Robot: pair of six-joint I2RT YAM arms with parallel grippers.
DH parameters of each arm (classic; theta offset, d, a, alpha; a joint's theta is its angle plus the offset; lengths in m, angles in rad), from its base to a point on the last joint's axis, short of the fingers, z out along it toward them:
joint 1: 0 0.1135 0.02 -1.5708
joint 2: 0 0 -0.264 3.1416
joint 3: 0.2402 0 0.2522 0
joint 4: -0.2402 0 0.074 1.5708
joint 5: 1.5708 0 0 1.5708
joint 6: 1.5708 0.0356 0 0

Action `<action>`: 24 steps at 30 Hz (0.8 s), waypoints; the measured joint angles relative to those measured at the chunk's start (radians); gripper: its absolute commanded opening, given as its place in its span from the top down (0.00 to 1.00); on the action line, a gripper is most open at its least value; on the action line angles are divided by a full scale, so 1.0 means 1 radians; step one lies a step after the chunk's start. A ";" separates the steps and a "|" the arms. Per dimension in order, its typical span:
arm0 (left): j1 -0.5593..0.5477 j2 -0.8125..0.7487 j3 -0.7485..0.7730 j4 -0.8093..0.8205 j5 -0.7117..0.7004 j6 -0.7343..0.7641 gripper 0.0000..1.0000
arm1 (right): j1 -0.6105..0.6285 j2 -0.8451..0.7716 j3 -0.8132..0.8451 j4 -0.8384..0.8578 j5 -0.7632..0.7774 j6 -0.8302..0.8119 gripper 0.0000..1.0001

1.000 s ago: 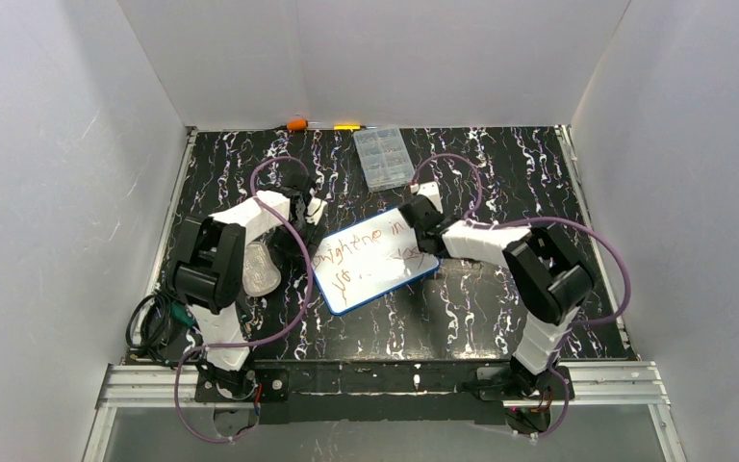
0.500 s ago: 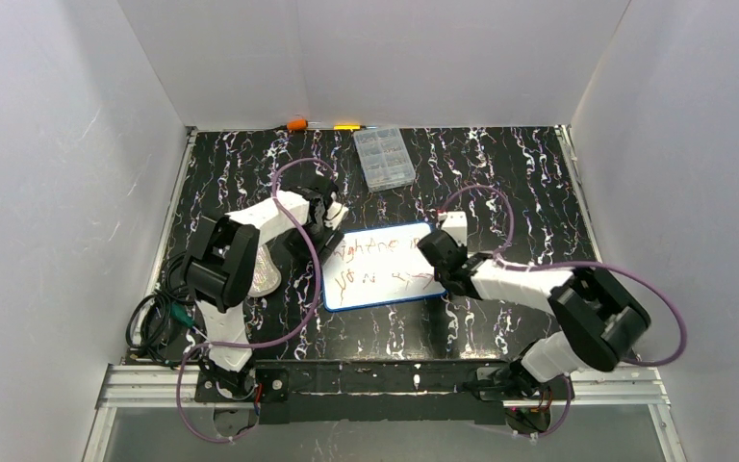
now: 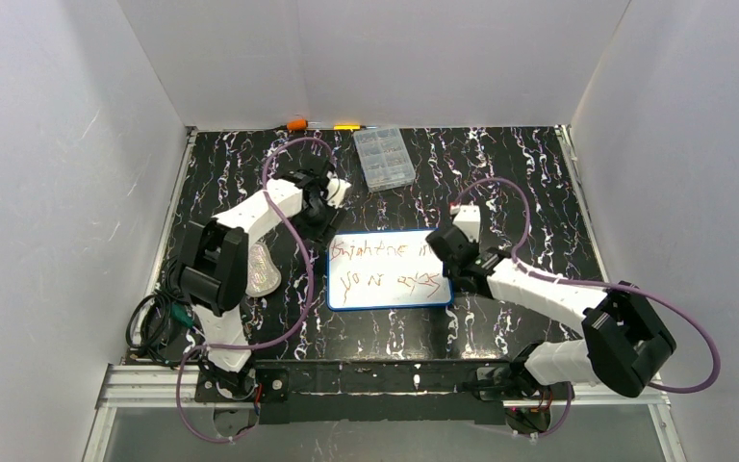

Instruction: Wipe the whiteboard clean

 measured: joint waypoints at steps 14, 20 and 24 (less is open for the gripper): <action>0.019 -0.081 -0.183 0.018 0.146 -0.126 0.67 | -0.102 0.353 0.353 0.031 -0.381 -0.143 0.99; 0.019 -0.033 -0.186 0.064 0.195 -0.164 0.73 | -0.136 0.380 0.310 0.077 -0.513 -0.140 0.99; 0.019 0.006 -0.185 0.075 0.213 -0.174 0.74 | -0.185 0.394 0.270 0.135 -0.617 -0.122 0.99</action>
